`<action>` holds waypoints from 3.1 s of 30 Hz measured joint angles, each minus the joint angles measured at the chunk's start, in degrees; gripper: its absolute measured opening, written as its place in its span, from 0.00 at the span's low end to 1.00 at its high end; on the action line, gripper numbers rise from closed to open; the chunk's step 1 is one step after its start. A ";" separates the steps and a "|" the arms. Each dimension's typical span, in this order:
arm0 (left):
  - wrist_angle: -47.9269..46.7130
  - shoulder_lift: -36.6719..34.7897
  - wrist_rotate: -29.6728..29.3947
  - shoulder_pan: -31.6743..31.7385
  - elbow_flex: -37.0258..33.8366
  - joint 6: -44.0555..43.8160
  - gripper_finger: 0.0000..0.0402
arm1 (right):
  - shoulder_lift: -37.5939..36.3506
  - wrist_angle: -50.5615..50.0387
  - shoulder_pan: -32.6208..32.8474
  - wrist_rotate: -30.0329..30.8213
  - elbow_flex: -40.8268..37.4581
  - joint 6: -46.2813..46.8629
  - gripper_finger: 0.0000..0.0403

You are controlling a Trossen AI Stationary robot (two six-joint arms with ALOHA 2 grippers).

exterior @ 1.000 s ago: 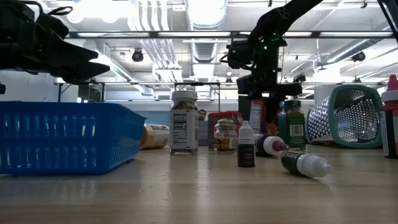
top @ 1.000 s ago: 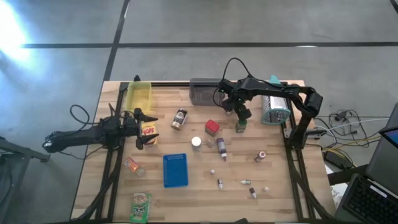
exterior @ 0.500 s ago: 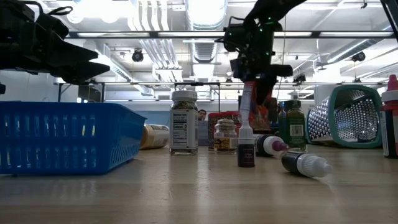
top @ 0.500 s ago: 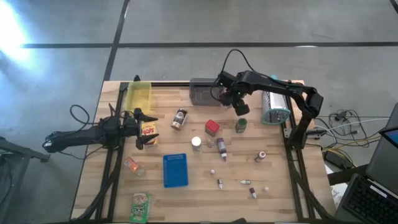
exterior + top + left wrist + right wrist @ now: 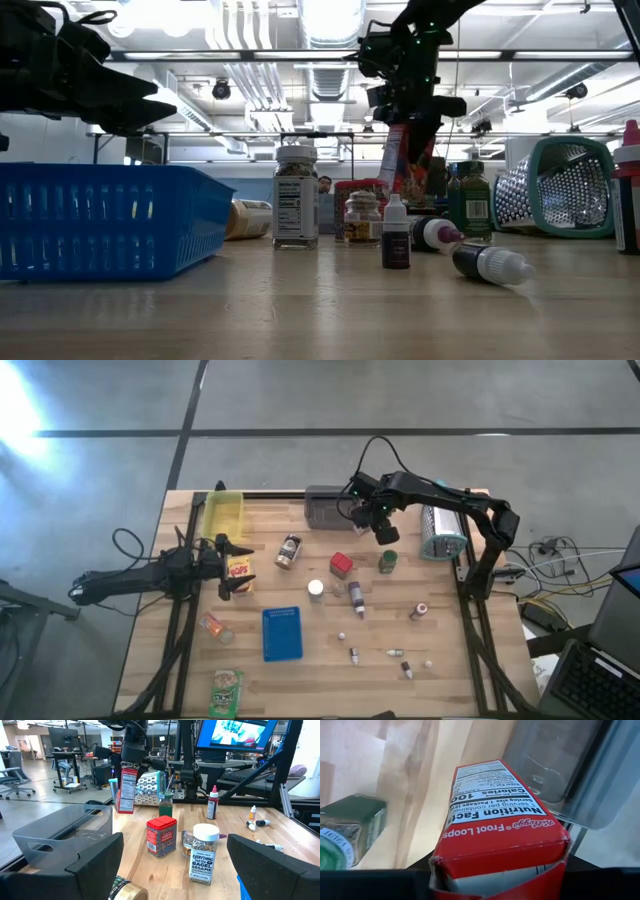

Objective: Pick & Place Kitchen Items
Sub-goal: Put the red cereal box into the yellow bin

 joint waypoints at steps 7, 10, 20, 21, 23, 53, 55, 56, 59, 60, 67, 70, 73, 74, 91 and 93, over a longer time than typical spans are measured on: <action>0.00 0.00 -0.01 -0.01 -0.01 0.02 0.90 | 0.00 -0.13 0.09 -0.22 0.00 0.80 0.40; 0.00 0.00 0.00 -0.02 0.00 0.00 0.90 | 0.00 -0.07 0.09 -0.22 0.00 0.49 0.41; 9.92 -0.04 -2.65 -0.07 -0.02 -4.14 0.90 | -0.16 -0.31 0.18 -0.22 0.00 1.34 0.36; 11.50 -0.04 -3.58 -0.07 -0.02 -4.37 0.90 | -0.20 -0.32 0.20 -0.22 0.00 1.67 0.36; 14.92 -0.04 -4.24 -0.06 -0.02 -4.47 0.90 | -0.20 -0.08 0.20 -0.24 0.00 2.97 0.38; 21.69 0.00 -3.31 -0.05 0.13 -13.68 0.90 | -0.37 -2.13 0.20 -10.90 13.52 12.80 0.36; 22.20 0.00 -3.71 -0.04 0.24 -14.44 0.90 | -0.37 -2.50 0.20 -10.91 13.66 13.14 0.35; 22.03 0.05 -3.74 -0.04 0.39 -14.47 0.90 | -0.37 -2.88 0.20 -10.89 13.66 13.37 0.35; 20.60 1.37 -3.78 -0.04 1.35 -13.63 0.90 | -0.35 -2.86 0.29 -10.90 13.77 14.98 0.37; 19.51 2.38 -3.94 -0.04 2.01 -13.55 0.90 | -0.33 -3.00 0.31 -10.88 13.75 15.61 0.38; 14.30 16.88 -4.58 0.00 11.58 -8.05 0.90 | -0.28 -3.12 0.59 -10.92 13.60 18.33 0.41; 14.23 24.27 -4.61 0.00 16.65 -2.60 0.90 | -0.22 -3.12 0.83 -10.90 13.57 18.91 0.39; 13.31 31.16 -4.25 0.00 22.08 1.73 0.90 | -0.22 -3.14 1.12 -10.90 13.57 19.16 0.36; 12.45 33.28 -4.17 0.00 23.98 2.74 0.90 | -0.22 -3.17 1.25 -10.92 13.60 19.33 0.36; 8.96 60.87 -2.58 -0.07 45.53 12.30 0.90 | -0.22 -3.10 6.08 -10.78 13.88 20.25 0.38; 8.34 63.46 -2.51 -0.07 47.20 12.46 0.90 | -0.22 -3.06 6.34 -10.75 13.88 20.37 0.36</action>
